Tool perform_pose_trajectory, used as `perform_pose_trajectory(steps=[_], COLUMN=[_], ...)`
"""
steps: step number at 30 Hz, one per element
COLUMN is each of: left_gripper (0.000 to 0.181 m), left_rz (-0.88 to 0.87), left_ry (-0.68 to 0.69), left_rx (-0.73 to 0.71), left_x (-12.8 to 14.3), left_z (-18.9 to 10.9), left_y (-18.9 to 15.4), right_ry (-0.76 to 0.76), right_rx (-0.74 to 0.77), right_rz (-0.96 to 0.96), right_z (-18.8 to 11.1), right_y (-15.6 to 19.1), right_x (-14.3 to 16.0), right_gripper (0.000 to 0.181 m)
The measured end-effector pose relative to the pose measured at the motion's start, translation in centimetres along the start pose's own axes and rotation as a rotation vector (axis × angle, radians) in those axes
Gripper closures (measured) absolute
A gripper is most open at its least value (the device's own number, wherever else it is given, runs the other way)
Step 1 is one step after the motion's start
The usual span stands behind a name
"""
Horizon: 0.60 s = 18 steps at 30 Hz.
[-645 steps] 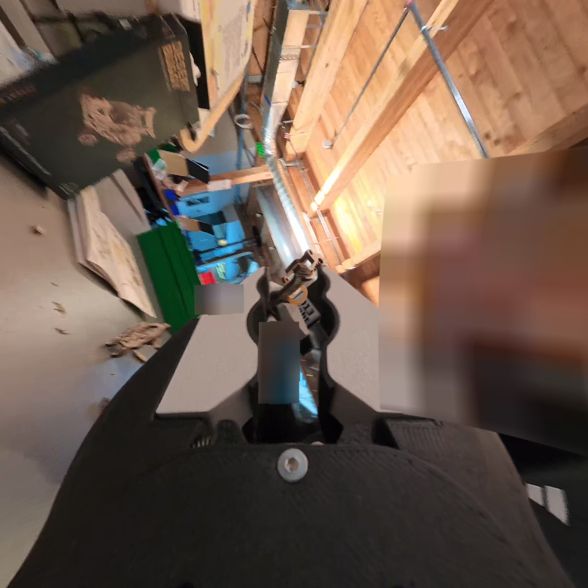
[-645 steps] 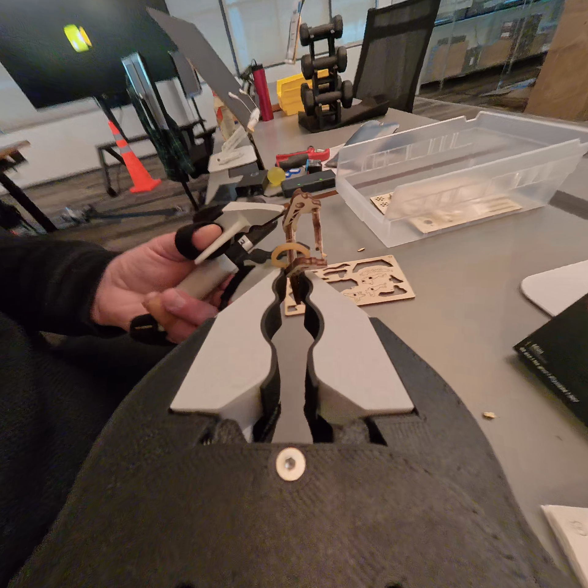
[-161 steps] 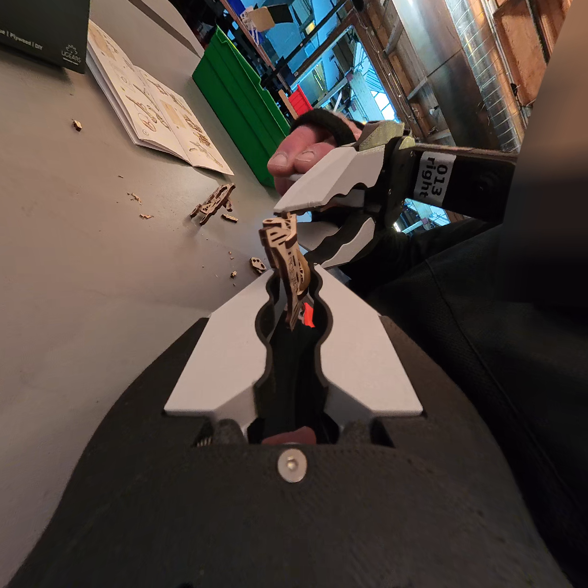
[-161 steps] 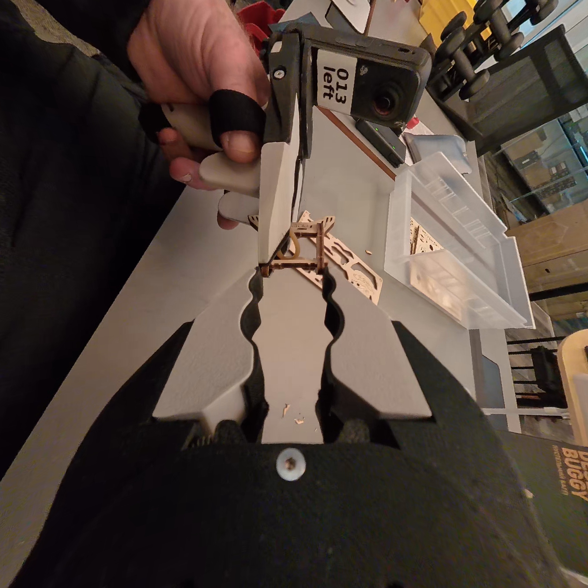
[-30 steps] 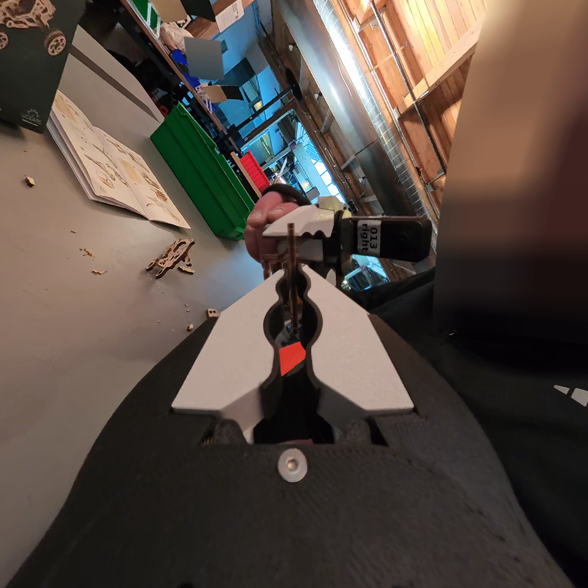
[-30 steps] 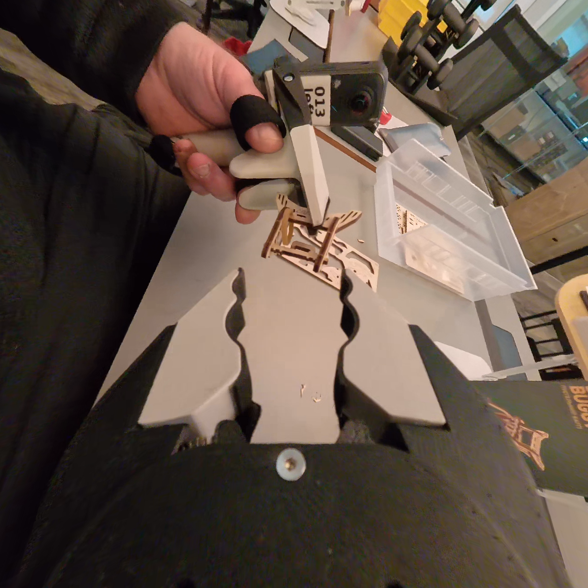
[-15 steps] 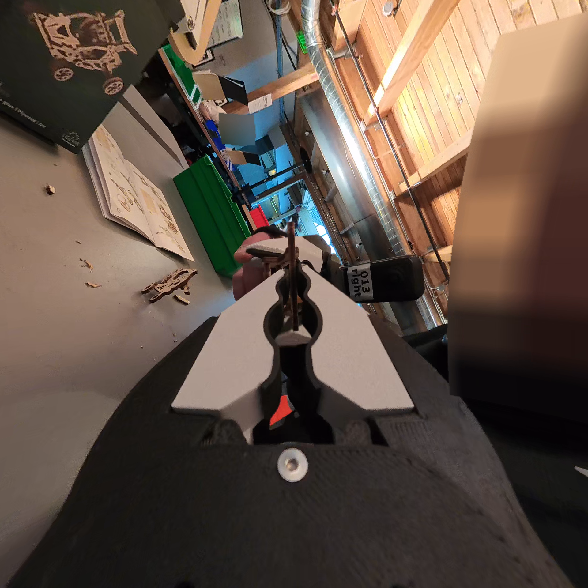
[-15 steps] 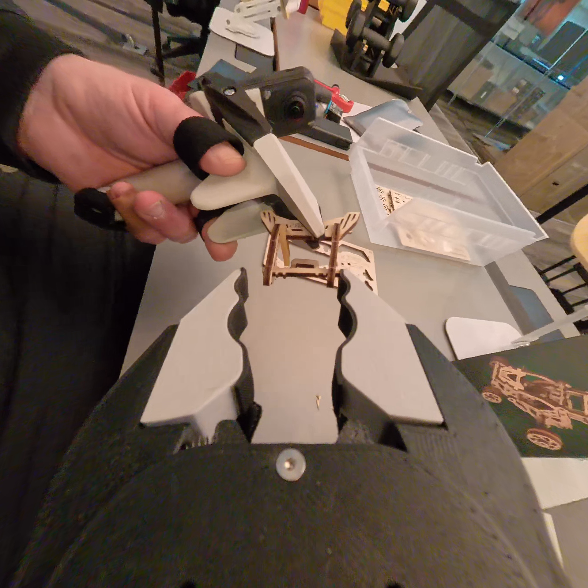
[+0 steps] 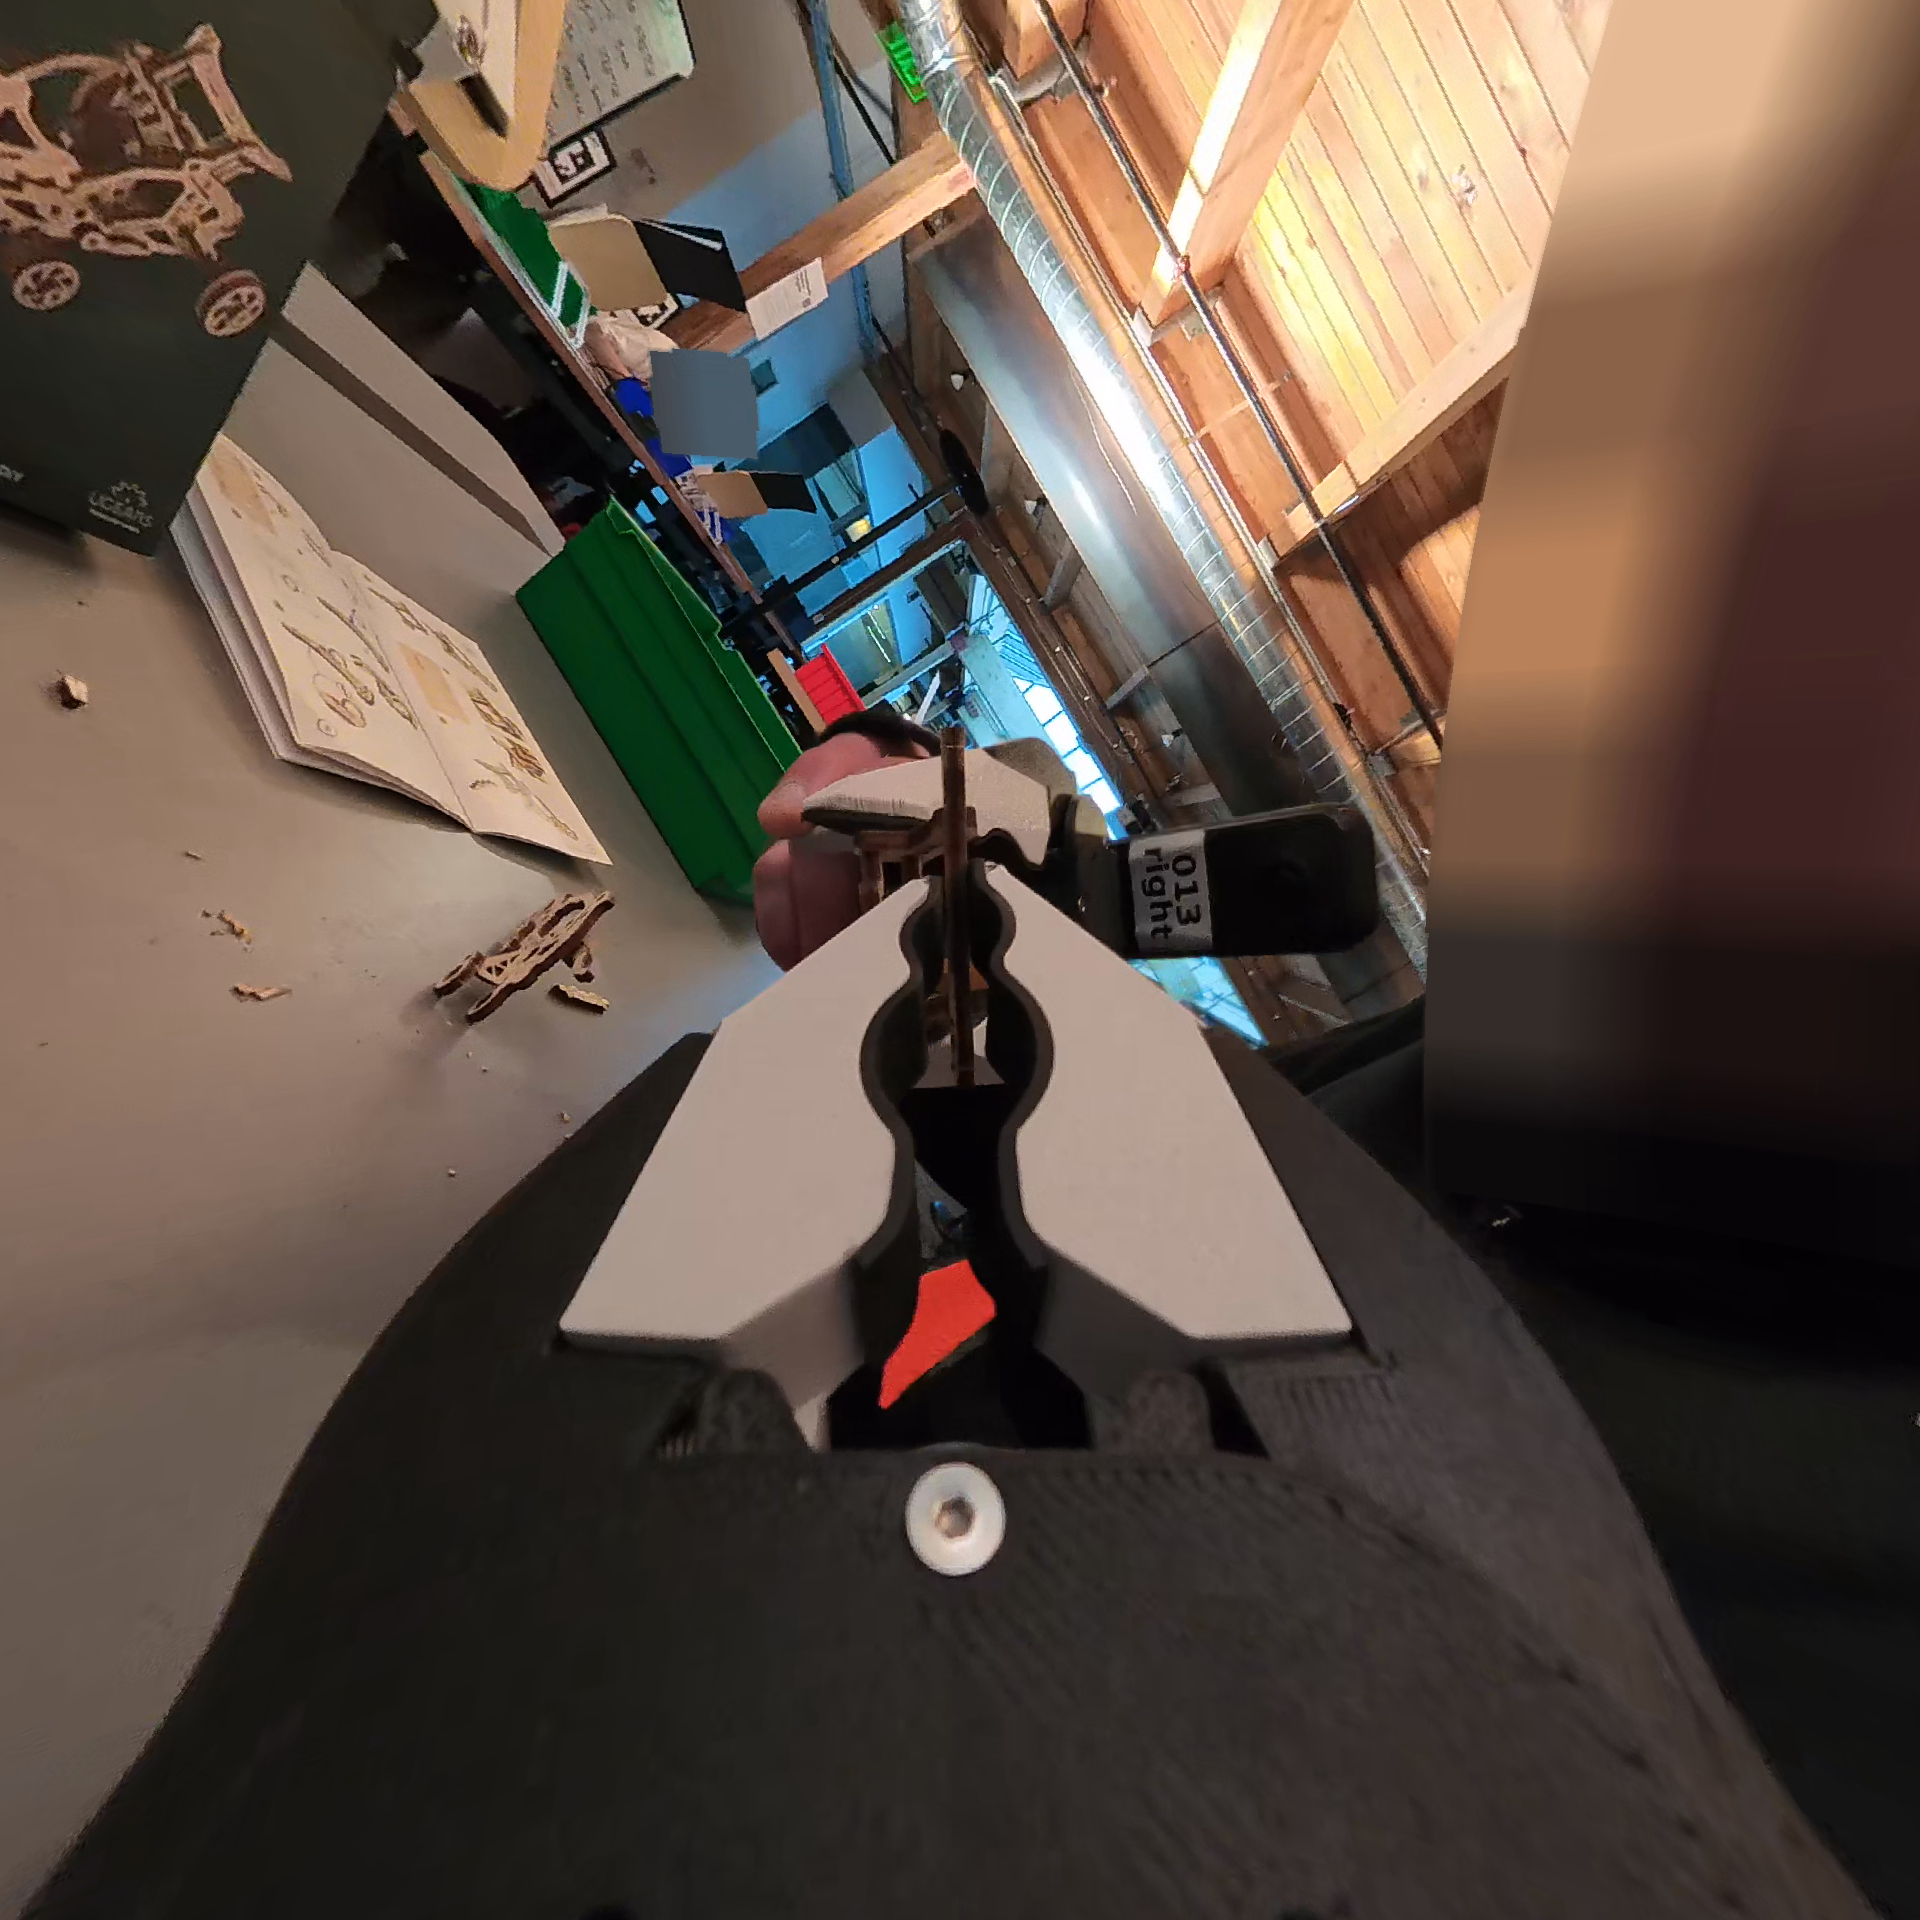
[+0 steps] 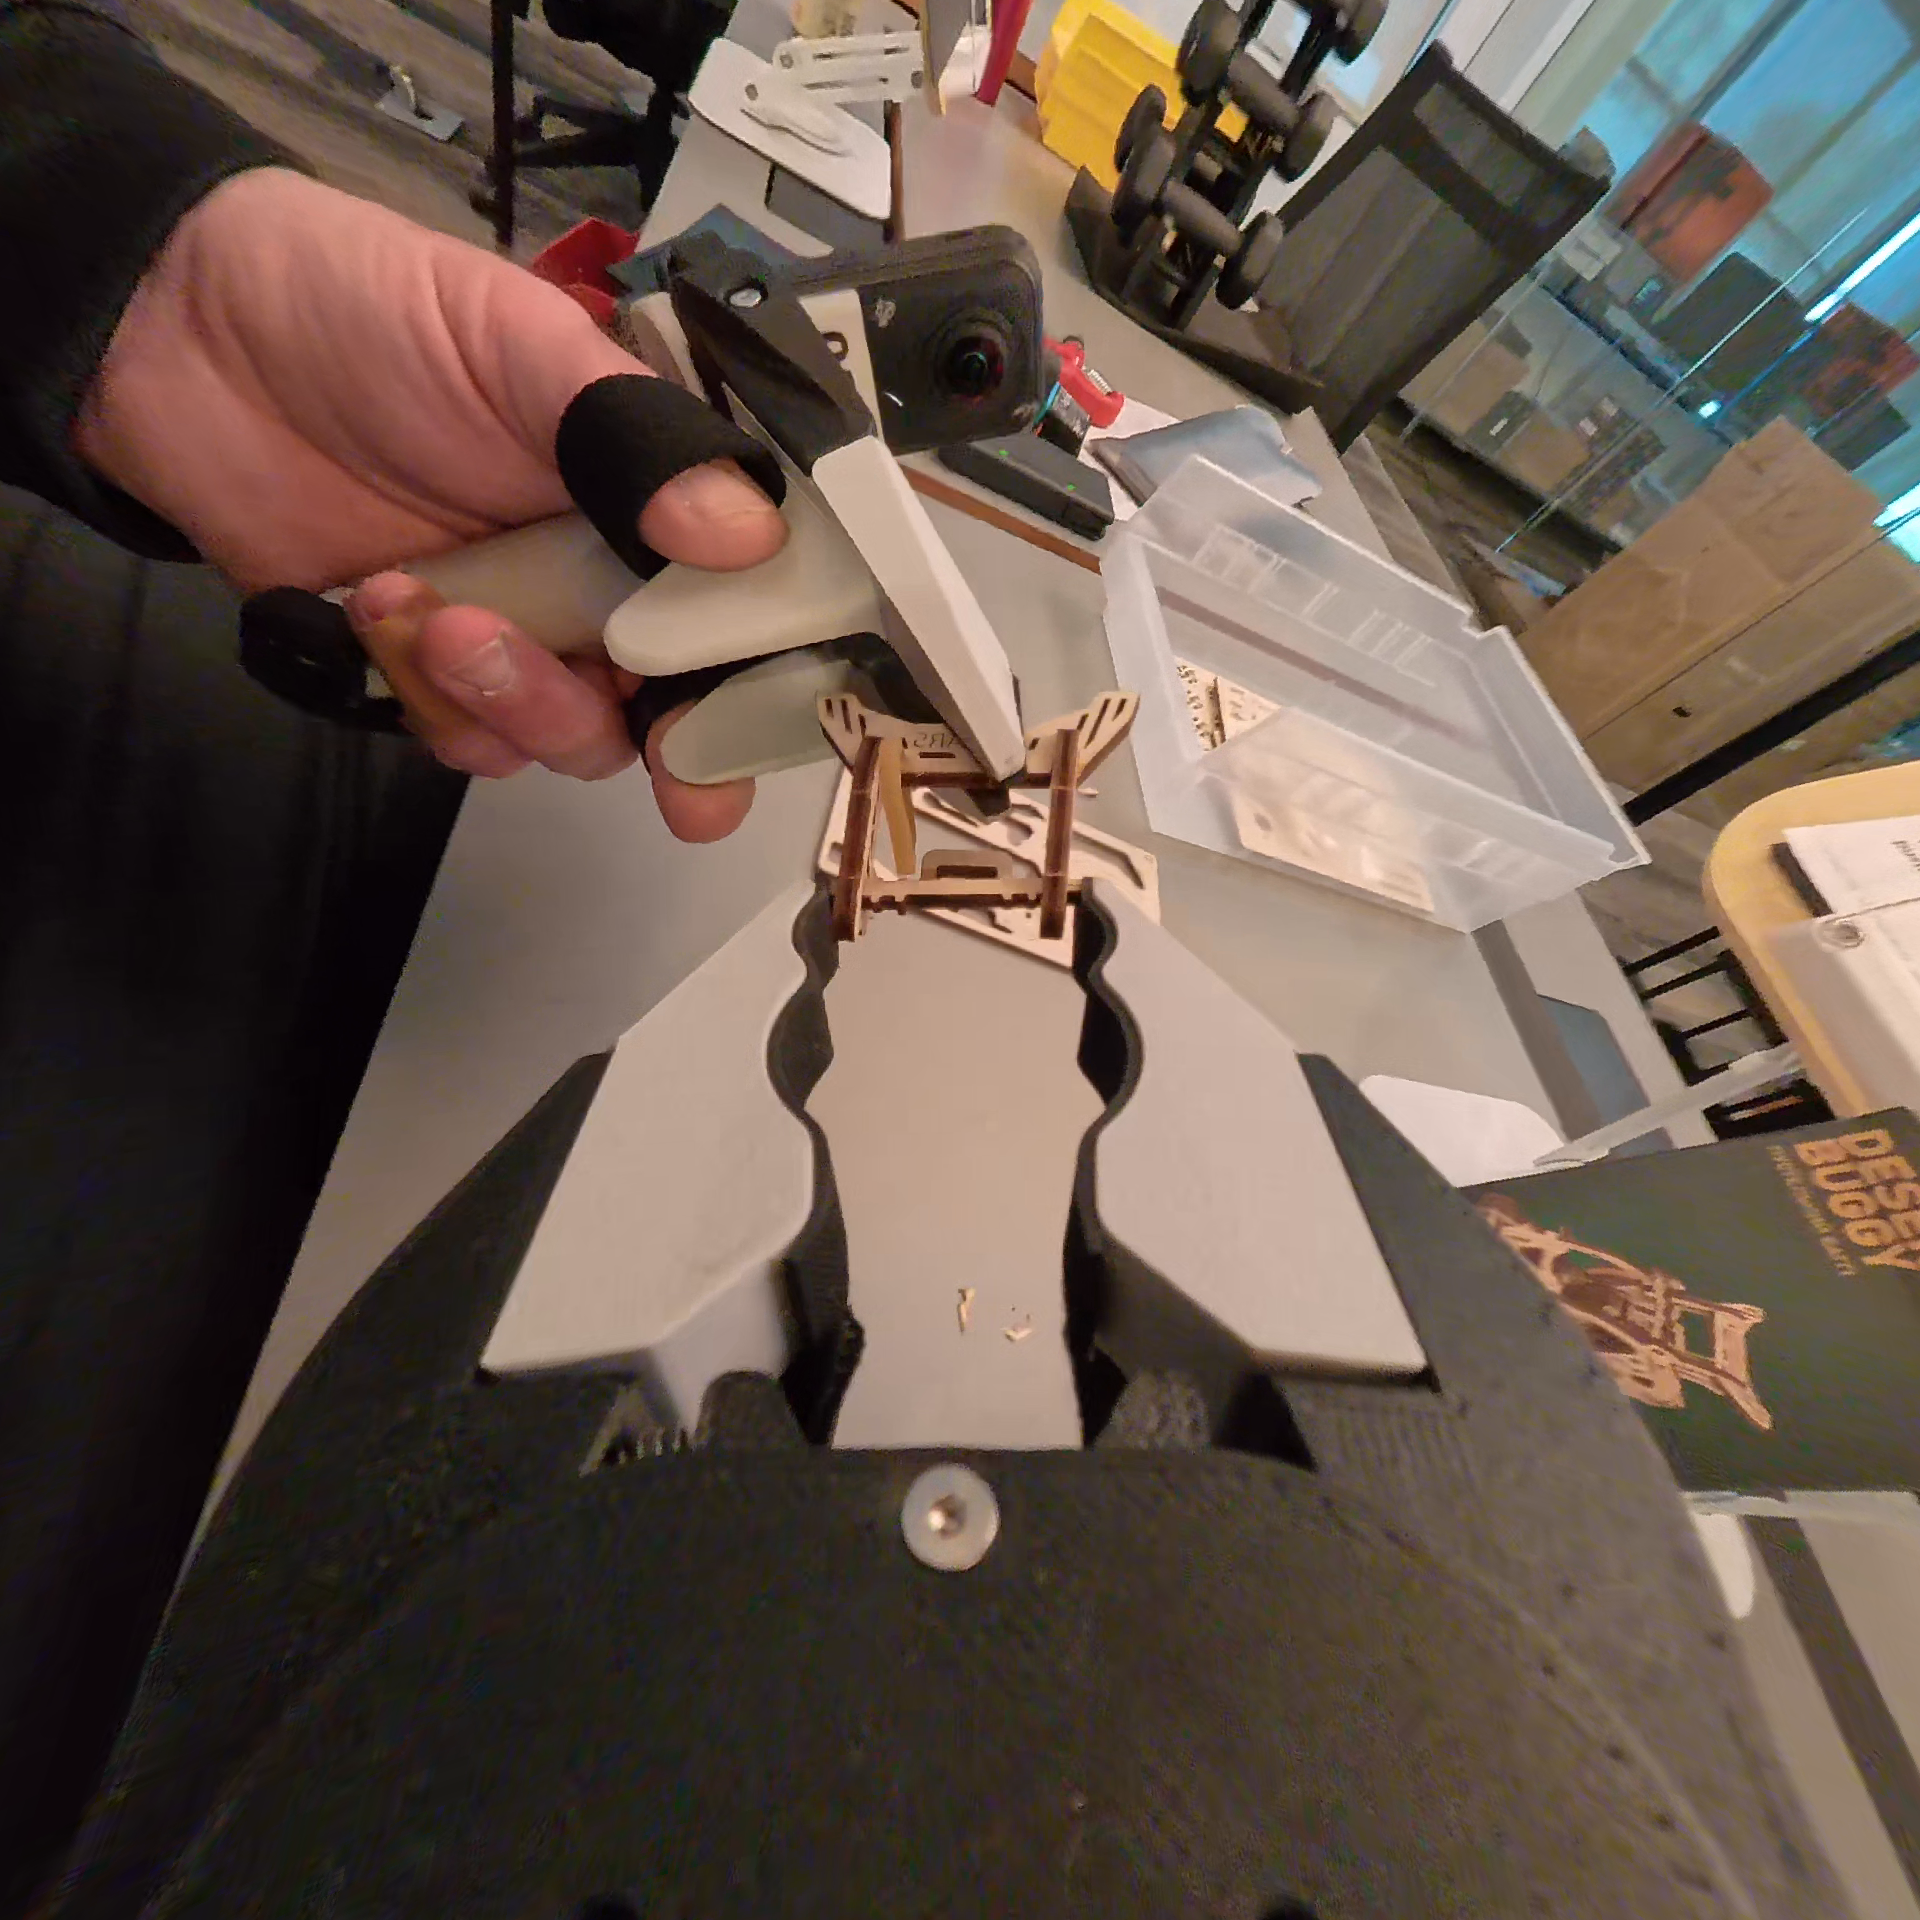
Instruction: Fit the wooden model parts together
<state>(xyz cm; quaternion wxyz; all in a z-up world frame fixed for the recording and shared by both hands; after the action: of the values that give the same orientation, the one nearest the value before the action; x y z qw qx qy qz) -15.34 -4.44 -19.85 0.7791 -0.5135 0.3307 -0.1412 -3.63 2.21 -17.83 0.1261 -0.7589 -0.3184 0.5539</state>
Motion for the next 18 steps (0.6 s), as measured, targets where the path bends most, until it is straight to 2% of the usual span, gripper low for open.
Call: perform_pose_trajectory(steps=[1,4,7,17,18], left_gripper=[0.180,0.181,0.181,0.180,0.174], left_rz=[0.011,0.022,0.019,-0.054,-0.043], left_ry=[-0.001,0.025,0.042,0.016,0.004], left_rx=[-0.002,-0.002,0.004,0.018,0.003], left_x=[-0.07,-0.03,0.14,0.52,0.38], left_z=[0.03,0.27,0.51,0.45,0.32], left_y=[-0.12,-0.27,-0.29,0.31,0.30], right_ry=[-0.003,-0.001,0.004,0.026,0.020], right_rx=[0.014,0.014,0.008,-0.080,-0.085], right_rz=[-0.018,-0.062,-0.072,-0.005,0.037], right_z=[0.02,0.07,0.09,0.07,0.07], right_y=[0.03,0.18,0.16,-0.11,-0.33], right_x=[-0.05,-0.23,-0.23,0.05,0.22], right_gripper=[0.138,0.130,0.136,0.137,0.137])
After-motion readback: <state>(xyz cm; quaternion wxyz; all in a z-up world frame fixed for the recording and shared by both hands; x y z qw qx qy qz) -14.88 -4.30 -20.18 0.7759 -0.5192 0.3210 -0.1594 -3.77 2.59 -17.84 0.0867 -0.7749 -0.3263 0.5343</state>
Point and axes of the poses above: each gripper's, where its closed fingertips meet, z out along the fingers, x out of its underside, y = z × x across the jaws, the point moved 8 cm from there along -z, back along the fingers, and after that the axes turned 7 degrees about -z, right-handed, at the moved point
